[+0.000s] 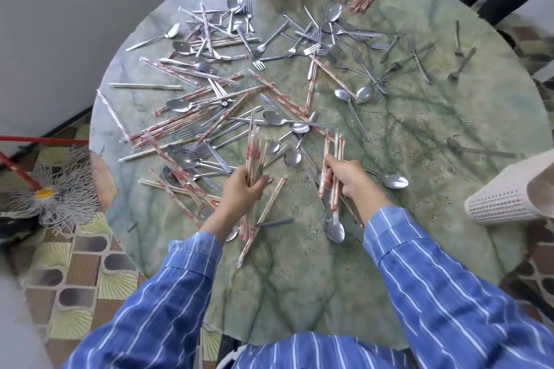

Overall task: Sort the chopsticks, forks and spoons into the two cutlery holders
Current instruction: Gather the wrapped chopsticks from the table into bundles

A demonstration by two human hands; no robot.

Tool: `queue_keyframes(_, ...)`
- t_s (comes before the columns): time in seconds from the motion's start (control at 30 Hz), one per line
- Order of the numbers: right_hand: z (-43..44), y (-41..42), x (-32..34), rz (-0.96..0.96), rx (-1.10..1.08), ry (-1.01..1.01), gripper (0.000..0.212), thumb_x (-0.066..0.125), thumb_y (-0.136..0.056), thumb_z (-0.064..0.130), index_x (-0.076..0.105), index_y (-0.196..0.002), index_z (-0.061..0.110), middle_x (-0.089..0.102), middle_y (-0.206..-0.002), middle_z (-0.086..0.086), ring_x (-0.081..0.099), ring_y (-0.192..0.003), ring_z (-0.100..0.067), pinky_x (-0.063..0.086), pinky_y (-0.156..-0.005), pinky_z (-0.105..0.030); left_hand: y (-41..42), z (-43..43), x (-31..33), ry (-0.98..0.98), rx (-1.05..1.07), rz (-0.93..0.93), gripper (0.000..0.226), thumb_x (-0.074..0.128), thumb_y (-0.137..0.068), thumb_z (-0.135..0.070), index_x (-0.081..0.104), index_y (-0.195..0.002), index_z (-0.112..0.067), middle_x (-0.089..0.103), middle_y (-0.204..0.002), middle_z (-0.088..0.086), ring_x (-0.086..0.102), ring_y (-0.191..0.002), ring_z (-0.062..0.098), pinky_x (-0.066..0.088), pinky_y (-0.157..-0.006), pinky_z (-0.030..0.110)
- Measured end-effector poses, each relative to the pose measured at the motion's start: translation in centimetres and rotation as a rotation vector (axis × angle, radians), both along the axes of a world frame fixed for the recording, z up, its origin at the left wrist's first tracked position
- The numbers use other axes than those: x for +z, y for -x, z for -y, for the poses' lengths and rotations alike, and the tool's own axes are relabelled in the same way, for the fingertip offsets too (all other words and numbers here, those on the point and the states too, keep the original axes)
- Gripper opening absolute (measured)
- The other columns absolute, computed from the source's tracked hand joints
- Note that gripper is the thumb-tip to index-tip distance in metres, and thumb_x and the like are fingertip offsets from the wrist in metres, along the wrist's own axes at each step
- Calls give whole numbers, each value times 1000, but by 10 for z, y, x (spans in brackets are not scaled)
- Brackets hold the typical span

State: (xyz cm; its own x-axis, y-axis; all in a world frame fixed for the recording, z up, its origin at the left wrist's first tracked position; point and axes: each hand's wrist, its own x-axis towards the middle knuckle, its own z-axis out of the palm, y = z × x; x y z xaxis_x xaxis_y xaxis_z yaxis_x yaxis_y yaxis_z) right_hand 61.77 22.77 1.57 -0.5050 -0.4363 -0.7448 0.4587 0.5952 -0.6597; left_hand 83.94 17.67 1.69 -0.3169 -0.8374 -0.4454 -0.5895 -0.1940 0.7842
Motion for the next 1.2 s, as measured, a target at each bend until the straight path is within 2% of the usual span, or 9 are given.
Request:
queue_keyframes(0.13,-25,5,11,154,37,28,31,58,-96,20,54,-70,4,45,-36,2,42,-28,-6,41,-32,-18,8,-4,3,12,-22,-60,26,70,-85,-37,65,-97,-14,73,-81,4,71,-73,14,59,-73,39)
queue_keyframes(0.23,-46,7,19,206,135,-35,33,55,-97,25,55,-71,5,46,-40,2,41,-28,-5,37,-30,-16,14,-4,11,14,44,-255,27,70,-84,-34,66,-101,-13,74,-87,4,72,-83,18,58,-81,41)
queue_keyframes(0.37,-68,6,30,315,217,-87,34,50,-99,31,52,-72,12,42,-50,3,37,-31,-2,32,-30,-12,22,2,31,74,109,-443,20,57,-93,-26,60,-103,-9,73,-92,6,71,-88,16,57,-81,29)
queue_keyframes(0.57,-92,6,32,331,304,-88,30,54,-96,23,53,-70,9,54,-60,-7,41,-35,-9,30,-31,-15,20,12,42,212,194,-487,17,57,-95,-26,52,-84,-14,58,-68,4,54,-54,14,48,-51,22)
queue_keyframes(0.77,-108,12,27,249,307,5,16,54,-96,12,58,-85,2,66,-64,-8,40,-37,-6,29,-31,-15,9,5,18,78,-127,-2,18,71,-85,-32,65,-84,-15,61,-64,-5,51,-49,6,42,-48,19)
queue_keyframes(0.87,-104,17,26,194,326,100,17,54,-97,13,66,-104,4,63,-69,-2,52,-52,-6,42,-48,-18,5,-9,5,178,-269,262,21,74,-82,-30,59,-75,-17,55,-63,-3,52,-58,16,36,-50,24)
queue_keyframes(0.97,-86,19,23,148,266,131,18,51,-96,10,64,-105,1,61,-71,-4,59,-65,-14,49,-63,-25,2,-21,-1,223,-293,346,20,75,-78,-23,63,-83,-9,61,-76,8,57,-75,27,33,-60,29)
queue_keyframes(1.1,-50,18,19,-84,246,48,10,60,-91,17,59,-91,7,62,-73,-6,59,-62,-16,51,-65,-31,2,-30,2,291,-294,375,26,79,-73,-20,64,-92,-11,55,-75,1,50,-71,21,27,-60,26)
queue_keyframes(1.2,-20,18,11,-229,238,-9,9,51,-93,12,57,-94,5,59,-74,-5,52,-58,-13,46,-57,-26,1,-33,-5,343,-313,427,27,75,-72,-18,64,-96,-10,65,-83,8,59,-80,30,37,-63,32)
